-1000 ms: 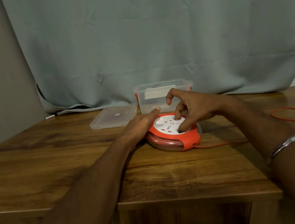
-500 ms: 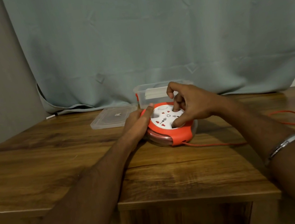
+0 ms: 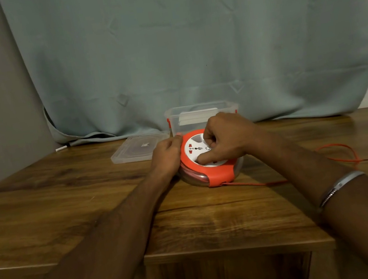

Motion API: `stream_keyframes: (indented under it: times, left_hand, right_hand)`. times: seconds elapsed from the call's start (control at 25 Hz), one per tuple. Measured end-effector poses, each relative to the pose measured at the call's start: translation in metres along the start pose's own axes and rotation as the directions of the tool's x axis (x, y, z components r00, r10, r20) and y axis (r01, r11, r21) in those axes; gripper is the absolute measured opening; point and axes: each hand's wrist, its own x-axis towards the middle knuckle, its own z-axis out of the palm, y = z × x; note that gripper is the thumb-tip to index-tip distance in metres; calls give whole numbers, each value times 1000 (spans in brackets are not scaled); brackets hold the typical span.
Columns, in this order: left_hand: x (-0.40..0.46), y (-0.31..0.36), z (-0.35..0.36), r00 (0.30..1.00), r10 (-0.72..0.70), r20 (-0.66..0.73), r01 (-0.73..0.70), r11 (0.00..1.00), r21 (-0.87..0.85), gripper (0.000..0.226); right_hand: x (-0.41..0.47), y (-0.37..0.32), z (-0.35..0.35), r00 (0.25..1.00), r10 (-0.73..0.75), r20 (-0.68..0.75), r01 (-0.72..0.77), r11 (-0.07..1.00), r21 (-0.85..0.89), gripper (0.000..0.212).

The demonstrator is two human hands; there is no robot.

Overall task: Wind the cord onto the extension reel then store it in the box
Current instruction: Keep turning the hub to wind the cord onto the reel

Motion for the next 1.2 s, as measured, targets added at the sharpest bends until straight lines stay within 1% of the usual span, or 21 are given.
stream_keyframes:
  times: [0.12, 0.24, 0.28, 0.32, 0.36, 0.4, 0.48, 0.56, 0.68, 0.8, 0.88, 1.0, 1.08, 1.2]
  left_hand:
    - [-1, 0, -1, 1000, -4, -1, 4, 1000, 1, 32]
    - [-2, 1, -1, 1000, -16, -17, 16, 1000, -14, 30]
    - [-2, 1, -1, 1000, -21, -21, 21, 1000, -16, 30]
    - [-2, 2, -1, 999, -30, -24, 30, 999, -13, 31]
    - [-1, 2, -1, 999, -41, -28, 41, 999, -4, 33]
    - [0, 2, -2, 998, -51, -29, 51, 999, 0, 34]
    - [1, 2, -2, 997, -80, -7, 80, 997, -11, 38]
    - [2, 1, -2, 996, -92, 12, 93, 996, -19, 38]
    - [1, 2, -3, 991, -124, 41, 125, 992, -15, 36]
    - [3, 2, -4, 990, -134, 42, 136, 990, -30, 36]
    - [3, 2, -4, 990, -136, 36, 137, 990, -41, 36]
    - [3, 2, -4, 989, -147, 29, 148, 988, -40, 35]
    - [3, 1, -3, 988, -150, 38, 152, 987, -57, 36]
    - [3, 1, -3, 991, -129, 22, 130, 991, -41, 35]
  right_hand:
    - [4, -3, 6, 1000, 11, 15, -11, 1000, -3, 54]
    - [5, 0, 7, 1000, -9, 19, 8, 998, 55, 51]
    - [4, 3, 5, 1000, -21, 0, 20, 996, 91, 47]
    - [4, 9, 2, 999, -30, -19, 32, 988, 154, 37]
    - [4, 15, -2, 999, -37, -20, 41, 971, 234, 23]
    - [3, 22, -6, 999, -53, 5, 49, 952, 302, 17]
    - [0, 32, -11, 989, -81, 126, 31, 932, 362, 43]
    - [0, 37, -9, 973, -106, 206, 27, 935, 354, 59]
    - [2, 40, -7, 970, -91, 227, -11, 911, 412, 76]
    - [0, 39, -7, 968, -88, 235, -42, 867, 496, 88]
    - [-2, 35, -5, 973, -83, 215, -31, 877, 479, 89]
    - [-3, 28, -4, 986, -57, 157, -12, 912, 410, 81]
    - [-3, 23, -3, 990, -29, 138, -16, 950, 313, 71]
    - [-1, 14, -1, 998, 8, 69, -18, 990, 142, 50]
